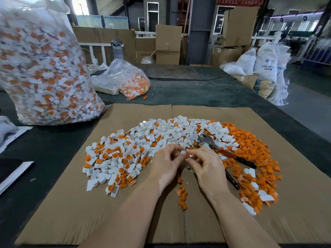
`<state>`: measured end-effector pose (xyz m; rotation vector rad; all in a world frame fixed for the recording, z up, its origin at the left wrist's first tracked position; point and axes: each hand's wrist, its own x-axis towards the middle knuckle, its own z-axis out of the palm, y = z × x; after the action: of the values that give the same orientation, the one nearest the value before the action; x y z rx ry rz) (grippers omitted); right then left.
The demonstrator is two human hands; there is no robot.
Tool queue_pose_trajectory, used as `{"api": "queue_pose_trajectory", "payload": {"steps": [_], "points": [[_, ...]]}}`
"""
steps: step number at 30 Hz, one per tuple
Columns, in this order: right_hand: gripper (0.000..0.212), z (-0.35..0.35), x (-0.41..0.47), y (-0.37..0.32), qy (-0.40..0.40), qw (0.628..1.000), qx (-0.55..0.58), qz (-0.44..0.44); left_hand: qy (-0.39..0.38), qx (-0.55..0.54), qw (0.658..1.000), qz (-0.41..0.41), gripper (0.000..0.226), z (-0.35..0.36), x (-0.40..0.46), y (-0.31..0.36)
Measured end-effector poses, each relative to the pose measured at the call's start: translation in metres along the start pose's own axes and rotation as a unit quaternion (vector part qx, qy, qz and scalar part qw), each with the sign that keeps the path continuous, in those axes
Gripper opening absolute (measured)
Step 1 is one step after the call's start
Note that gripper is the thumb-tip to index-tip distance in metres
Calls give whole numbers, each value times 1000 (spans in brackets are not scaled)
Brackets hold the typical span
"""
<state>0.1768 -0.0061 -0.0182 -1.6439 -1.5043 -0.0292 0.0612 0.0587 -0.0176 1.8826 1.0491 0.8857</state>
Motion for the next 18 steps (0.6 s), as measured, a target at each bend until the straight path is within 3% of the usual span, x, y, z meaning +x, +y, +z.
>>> {"api": "queue_pose_trajectory", "payload": {"steps": [18], "points": [[20,0,-1,-1,10,1000,-21,-4,1,13,1000,9,14,-1,0,0]]}}
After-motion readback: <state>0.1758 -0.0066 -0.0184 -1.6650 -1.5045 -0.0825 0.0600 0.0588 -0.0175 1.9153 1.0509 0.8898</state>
